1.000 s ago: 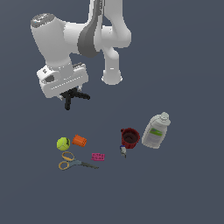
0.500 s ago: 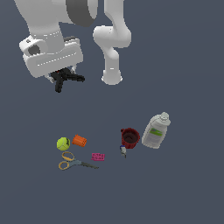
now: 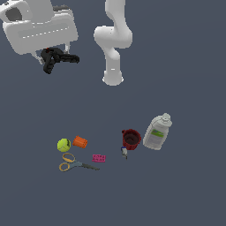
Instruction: Pick up a designated object from a clutter of objects.
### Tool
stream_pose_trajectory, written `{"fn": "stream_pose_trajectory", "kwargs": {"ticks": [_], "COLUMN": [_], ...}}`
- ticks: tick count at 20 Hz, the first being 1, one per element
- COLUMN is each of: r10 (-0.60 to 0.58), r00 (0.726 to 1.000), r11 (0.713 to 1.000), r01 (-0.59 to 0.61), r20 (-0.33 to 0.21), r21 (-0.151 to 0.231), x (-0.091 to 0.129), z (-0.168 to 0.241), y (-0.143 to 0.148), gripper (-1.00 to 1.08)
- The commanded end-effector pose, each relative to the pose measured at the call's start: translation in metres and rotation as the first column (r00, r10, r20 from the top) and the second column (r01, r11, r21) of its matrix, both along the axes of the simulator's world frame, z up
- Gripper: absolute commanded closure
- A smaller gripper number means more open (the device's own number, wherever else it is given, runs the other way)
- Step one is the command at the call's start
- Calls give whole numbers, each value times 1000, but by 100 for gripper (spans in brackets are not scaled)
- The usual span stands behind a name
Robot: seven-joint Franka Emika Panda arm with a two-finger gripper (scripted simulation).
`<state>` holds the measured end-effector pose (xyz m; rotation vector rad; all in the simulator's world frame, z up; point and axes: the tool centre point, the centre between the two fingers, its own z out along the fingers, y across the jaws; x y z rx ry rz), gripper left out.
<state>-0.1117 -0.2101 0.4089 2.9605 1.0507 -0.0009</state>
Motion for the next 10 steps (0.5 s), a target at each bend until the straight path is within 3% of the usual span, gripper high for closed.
{"fn": "stream_pose_trajectory", "kwargs": {"ticks": [1,10], "r10": [1,1], "r00": [1000,1000], "r11": [1000,1000], "r01": [-1,-1], "r20": [1,1], "r21": [0,0], "x": [0,1], "z": [14,34], "y": [-1,-3], "gripper": [108,108]}}
